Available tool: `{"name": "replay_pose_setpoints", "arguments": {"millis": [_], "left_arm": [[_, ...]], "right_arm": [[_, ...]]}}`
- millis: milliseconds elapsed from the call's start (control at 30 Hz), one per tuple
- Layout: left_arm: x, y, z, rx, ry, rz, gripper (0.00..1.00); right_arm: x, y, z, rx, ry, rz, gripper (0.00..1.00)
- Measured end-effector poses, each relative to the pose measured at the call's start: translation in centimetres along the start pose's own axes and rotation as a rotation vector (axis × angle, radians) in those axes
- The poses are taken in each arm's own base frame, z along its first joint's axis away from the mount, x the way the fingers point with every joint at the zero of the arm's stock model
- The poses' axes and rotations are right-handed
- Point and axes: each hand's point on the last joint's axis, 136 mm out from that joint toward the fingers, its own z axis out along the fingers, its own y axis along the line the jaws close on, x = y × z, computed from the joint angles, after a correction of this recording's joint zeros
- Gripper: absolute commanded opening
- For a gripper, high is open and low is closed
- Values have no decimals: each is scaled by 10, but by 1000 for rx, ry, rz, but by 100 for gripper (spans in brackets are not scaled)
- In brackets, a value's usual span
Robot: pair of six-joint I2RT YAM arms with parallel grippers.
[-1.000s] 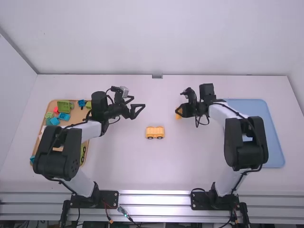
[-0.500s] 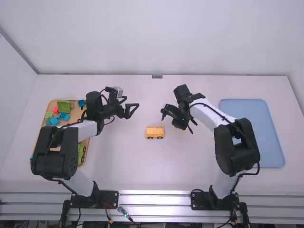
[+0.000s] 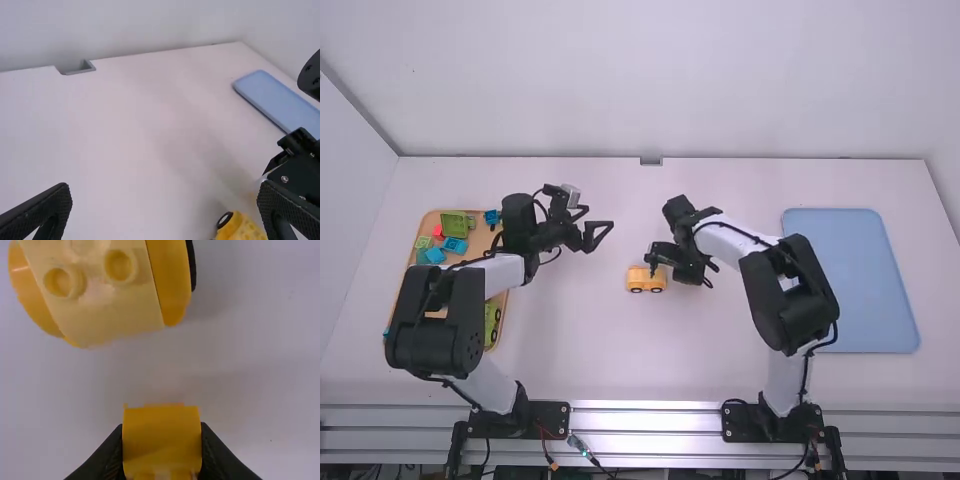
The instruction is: Assemble lego blocks to make yellow taxi
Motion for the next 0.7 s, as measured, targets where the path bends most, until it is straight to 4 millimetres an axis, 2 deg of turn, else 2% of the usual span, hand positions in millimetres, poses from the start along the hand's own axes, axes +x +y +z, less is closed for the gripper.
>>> {"name": "replay_pose_setpoints", "arguments": {"millis": [67,100,133,167,200,233,367,500,700], "left_arm": [[0,0,0,0,1,-1,99],[1,0,0,0,2,-2,99],[1,0,0,0,3,-3,99],[1,0,0,0,5,-5,99],[1,0,0,0,5,0,99],[2,0,0,0,8,10,99],[5,0,0,0,17,36,99],[4,0,0,0,14,60,99],[9,0,0,0,31,45,99]], "right_arm": [[0,0,0,-1,-3,-2,11],[0,0,0,-3,-7,0,20],[-1,0,0,-5,-11,2,35],[-1,-1,0,-5,-16,4,57],[-2,-2,0,-1,-21,5,72],[-3,-3,0,3,-26,6,99],[-3,-6,0,11,-30,4,99],[0,1,-2,-22,-17,6,99],[-20,-4,-20,-44,-130,11,99]]}}
